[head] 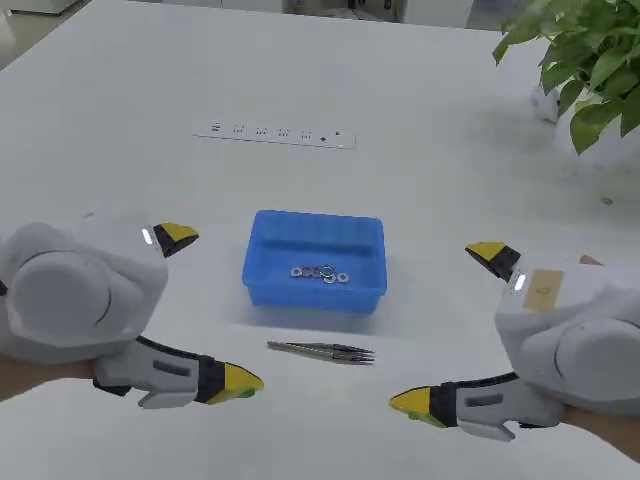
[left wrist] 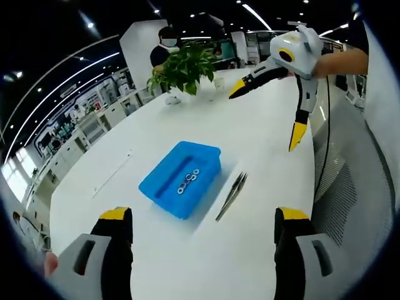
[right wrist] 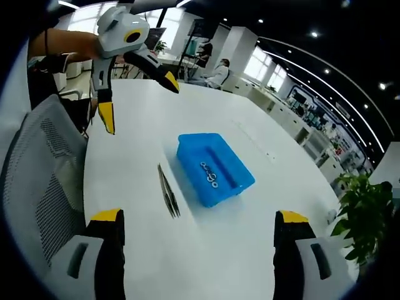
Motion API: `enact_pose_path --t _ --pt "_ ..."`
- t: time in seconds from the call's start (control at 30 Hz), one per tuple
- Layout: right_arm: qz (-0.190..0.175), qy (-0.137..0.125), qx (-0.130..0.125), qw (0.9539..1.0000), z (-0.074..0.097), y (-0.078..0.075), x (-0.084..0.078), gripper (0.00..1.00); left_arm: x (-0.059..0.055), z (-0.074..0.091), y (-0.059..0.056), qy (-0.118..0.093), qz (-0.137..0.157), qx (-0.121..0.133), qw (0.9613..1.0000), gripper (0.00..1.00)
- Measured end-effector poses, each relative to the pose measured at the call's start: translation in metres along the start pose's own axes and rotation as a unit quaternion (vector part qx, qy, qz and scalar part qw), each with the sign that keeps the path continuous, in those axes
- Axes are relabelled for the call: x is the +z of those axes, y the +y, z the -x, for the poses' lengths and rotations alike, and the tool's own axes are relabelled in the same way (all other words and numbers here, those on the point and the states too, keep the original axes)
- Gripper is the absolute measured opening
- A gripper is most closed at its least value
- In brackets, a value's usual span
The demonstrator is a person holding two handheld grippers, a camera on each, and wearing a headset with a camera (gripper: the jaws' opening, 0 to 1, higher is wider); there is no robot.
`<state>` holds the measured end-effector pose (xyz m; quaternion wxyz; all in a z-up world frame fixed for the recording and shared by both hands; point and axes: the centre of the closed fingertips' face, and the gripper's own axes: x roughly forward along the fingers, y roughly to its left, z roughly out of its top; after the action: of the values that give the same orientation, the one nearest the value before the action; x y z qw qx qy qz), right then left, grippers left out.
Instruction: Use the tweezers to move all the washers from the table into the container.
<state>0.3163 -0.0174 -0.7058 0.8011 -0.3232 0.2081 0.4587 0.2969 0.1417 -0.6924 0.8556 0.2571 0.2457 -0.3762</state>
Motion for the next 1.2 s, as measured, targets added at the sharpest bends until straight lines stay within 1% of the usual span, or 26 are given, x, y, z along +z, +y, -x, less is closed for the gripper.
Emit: enact_pose_path --t 0.07,0.13,0.17,0.2,0.3,0.37,0.4,0.43,0.47,0.57,0.7,0.73,0.8,0.87,0.9,0.97,1.0,1.1,1.13,1.2 --pt "-0.004 0.004 -0.012 0.9999 0.003 -0.003 -0.002 1.0 0.005 0.004 0.0 -0.008 0.003 0.0 1.0 1.0" --pt "-0.009 0.005 -0.015 0.9998 0.005 -0.004 -0.001 1.0 0.008 0.006 -0.001 -0.013 0.004 0.001 0.9999 1.0" --pt "-0.011 0.003 -0.016 0.9998 0.006 -0.003 0.0 1.0 0.009 0.006 -0.004 -0.014 0.01 -0.006 0.9998 1.0" --pt "-0.016 0.0 -0.016 0.9997 0.007 -0.003 0.002 1.0 0.007 0.007 -0.01 -0.009 0.021 -0.016 0.9996 1.0" --pt "-0.016 -0.003 -0.018 0.9997 0.009 -0.002 0.007 1.0 0.008 0.008 -0.015 -0.008 0.015 -0.014 0.9998 1.0" --pt "-0.013 0.0 -0.018 0.9997 0.008 -0.001 0.007 1.0 0.009 0.009 -0.017 -0.01 0.022 -0.017 0.9996 1.0" --pt "-0.013 -0.001 -0.017 0.9998 0.008 0.0 0.008 1.0 0.012 0.011 -0.017 -0.015 0.032 -0.019 0.9992 1.0" --pt "-0.015 -0.001 -0.015 0.9998 0.008 0.001 0.008 1.0 0.015 0.011 -0.017 -0.022 0.035 -0.018 0.999 1.0" --pt "-0.017 -0.001 -0.013 0.9998 0.008 0.002 0.008 1.0 0.017 0.012 -0.014 -0.028 0.033 -0.011 0.999 1.0" --pt "-0.02 0.003 -0.008 0.9998 0.006 0.006 0.007 1.0 0.019 0.014 -0.011 -0.027 0.03 -0.007 0.9992 1.0" --pt "-0.019 0.008 -0.002 0.9998 0.006 0.009 0.005 1.0 0.022 0.02 -0.008 -0.031 0.025 -0.003 0.9992 1.0" --pt "-0.021 0.007 -0.001 0.9998 0.006 0.009 0.006 1.0 0.022 0.023 -0.006 -0.03 0.021 0.003 0.9993 1.0" --pt "-0.027 0.005 -0.001 0.9996 0.007 0.009 0.007 1.0 0.024 0.027 -0.002 -0.038 0.019 0.015 0.999 1.0" --pt "-0.039 -0.003 0.001 0.9992 0.008 0.01 0.009 1.0 0.024 0.03 -0.003 -0.034 0.017 0.014 0.9992 1.0" --pt "-0.041 -0.005 0.002 0.9991 0.008 0.011 0.01 1.0 0.02 0.031 -0.003 -0.023 0.005 0.015 0.9996 1.0" --pt "-0.042 -0.005 0.002 0.9991 0.008 0.011 0.009 1.0 0.015 0.032 -0.003 -0.005 -0.003 0.021 0.9998 1.0" --pt "-0.04 -0.002 0.002 0.9992 0.008 0.011 0.008 1.0 0.015 0.032 -0.004 -0.004 -0.004 0.02 0.9998 1.0" --pt "-0.045 0.0 0.004 0.999 0.008 0.013 0.007 1.0 0.018 0.031 -0.01 -0.017 0.015 0.015 0.9996 1.0" --pt "-0.05 -0.003 0.007 0.9987 0.009 0.014 0.009 1.0 0.018 0.031 -0.01 -0.017 0.016 0.015 0.9996 1.0" --pt "-0.053 -0.012 0.009 0.9985 0.01 0.016 0.014 1.0 0.014 0.031 -0.016 -0.009 0.022 0.009 0.9997 1.0"
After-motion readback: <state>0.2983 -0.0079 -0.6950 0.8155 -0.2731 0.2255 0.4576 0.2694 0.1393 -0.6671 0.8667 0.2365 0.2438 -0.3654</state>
